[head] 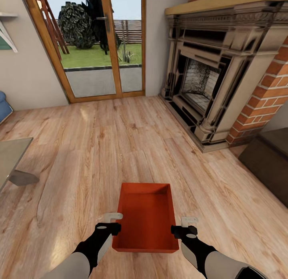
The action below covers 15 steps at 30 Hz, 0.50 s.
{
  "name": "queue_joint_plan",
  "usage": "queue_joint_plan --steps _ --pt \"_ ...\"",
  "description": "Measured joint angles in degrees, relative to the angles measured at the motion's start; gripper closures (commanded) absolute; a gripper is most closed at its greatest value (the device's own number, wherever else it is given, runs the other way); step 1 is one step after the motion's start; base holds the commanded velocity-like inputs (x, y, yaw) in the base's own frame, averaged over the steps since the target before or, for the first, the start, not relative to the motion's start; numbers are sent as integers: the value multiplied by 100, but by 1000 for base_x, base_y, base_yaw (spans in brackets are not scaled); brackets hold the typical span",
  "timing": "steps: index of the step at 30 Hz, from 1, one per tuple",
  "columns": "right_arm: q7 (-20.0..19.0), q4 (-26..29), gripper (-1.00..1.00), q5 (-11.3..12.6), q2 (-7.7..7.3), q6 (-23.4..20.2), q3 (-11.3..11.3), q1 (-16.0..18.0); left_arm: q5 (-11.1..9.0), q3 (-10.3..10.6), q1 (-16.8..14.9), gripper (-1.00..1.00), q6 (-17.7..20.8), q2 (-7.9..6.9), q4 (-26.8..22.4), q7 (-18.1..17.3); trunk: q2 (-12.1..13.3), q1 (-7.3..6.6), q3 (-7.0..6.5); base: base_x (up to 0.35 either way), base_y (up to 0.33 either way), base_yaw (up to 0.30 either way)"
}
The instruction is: Move the two storage containers from the living room to the garage. In the garage, place one container on the floor and stack the other container on top of it (either order is fine).
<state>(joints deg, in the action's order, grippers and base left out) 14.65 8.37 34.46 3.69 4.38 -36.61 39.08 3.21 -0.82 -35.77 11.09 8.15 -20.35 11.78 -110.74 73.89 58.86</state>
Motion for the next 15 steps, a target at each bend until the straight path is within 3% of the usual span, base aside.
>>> queue_joint_plan --steps 8,15 --pt "0 0 -100 0 -13 -1 0 0 5 -2 0 -100 11 6 -2 5 0 -1 0 24 0 0" --pt "0 0 -100 -1 -9 4 0 0 6 2 0 -100 -5 1 -3 5 0 -3 0 239 0 0"
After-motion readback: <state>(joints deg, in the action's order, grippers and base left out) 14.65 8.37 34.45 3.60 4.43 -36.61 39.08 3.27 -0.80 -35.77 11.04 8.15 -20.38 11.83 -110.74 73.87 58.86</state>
